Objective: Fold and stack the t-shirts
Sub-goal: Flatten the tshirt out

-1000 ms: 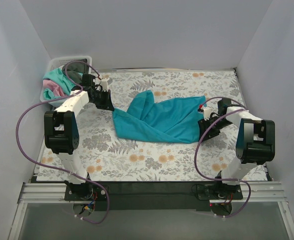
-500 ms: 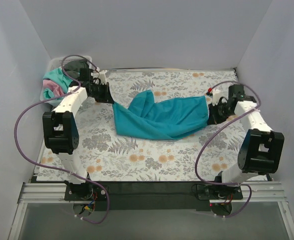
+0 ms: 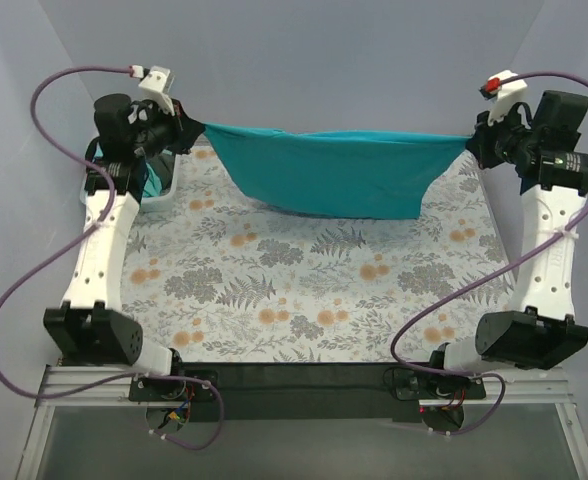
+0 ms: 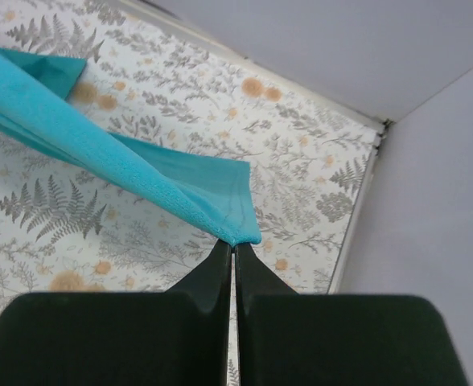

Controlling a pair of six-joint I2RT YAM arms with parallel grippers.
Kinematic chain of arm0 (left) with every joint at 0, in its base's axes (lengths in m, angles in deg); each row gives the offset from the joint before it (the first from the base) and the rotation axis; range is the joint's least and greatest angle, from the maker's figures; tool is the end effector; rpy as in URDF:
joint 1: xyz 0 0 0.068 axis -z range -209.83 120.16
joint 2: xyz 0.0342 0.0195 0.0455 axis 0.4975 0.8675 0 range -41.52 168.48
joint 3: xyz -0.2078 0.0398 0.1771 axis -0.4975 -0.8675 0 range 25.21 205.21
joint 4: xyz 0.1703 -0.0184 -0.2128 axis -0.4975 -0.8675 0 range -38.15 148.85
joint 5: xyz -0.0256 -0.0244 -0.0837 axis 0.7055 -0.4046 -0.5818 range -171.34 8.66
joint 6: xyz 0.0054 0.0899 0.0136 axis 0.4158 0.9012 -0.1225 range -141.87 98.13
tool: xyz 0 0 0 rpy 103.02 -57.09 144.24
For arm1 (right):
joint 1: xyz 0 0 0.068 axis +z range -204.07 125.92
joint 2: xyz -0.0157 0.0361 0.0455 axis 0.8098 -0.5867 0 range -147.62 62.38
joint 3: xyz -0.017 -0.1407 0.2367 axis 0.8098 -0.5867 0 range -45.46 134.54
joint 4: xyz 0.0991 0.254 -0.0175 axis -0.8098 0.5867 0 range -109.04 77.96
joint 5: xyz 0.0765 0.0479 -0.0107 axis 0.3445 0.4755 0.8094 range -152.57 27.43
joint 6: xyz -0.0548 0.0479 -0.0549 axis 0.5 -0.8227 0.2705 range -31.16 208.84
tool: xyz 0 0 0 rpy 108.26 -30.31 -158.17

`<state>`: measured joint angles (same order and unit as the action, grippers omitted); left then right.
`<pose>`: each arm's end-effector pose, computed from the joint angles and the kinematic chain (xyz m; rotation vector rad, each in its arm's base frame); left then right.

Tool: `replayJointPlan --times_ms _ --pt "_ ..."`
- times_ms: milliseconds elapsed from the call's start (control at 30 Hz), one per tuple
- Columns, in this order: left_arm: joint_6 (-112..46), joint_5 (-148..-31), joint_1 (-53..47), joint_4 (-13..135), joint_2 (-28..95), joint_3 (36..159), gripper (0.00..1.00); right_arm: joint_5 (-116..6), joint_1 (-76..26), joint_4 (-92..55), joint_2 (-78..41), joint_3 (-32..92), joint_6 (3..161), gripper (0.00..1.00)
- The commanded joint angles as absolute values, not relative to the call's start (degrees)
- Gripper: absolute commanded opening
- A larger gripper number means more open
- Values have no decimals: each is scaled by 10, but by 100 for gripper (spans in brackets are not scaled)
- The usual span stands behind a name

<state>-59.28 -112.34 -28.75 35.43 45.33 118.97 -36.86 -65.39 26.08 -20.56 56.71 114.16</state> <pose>0.3908 -0.0494 0.4300 -0.2171 1.9170 -0.9594 0.3435 -0.0326 0.4556 -0.5158 1.9067 0.0389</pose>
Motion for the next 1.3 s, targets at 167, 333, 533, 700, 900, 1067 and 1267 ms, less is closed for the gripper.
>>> replayJointPlan --times_ms 167,333,533,700,900,1067,1267 --pt "-591 -1032 -290 479 165 1069 0 -422 -687 238 -37 591 1120 1" --pt "-580 -1006 -290 498 64 1041 0 -460 -687 199 37 582 1117 1" --pt "-569 -988 -290 503 113 1065 0 -423 -687 189 -10 573 1124 1" --pt "-566 -997 -290 558 227 1042 0 -392 -674 145 -92 514 1113 1" --pt "-572 -1007 -290 624 424 1057 0 -453 -594 63 -229 464 1128 1" --pt "-584 -1009 -287 642 633 1205 10 -494 -558 45 -427 607 1099 11" --pt "-555 -1003 -292 382 762 1376 40 -516 -562 102 -497 631 1134 79"
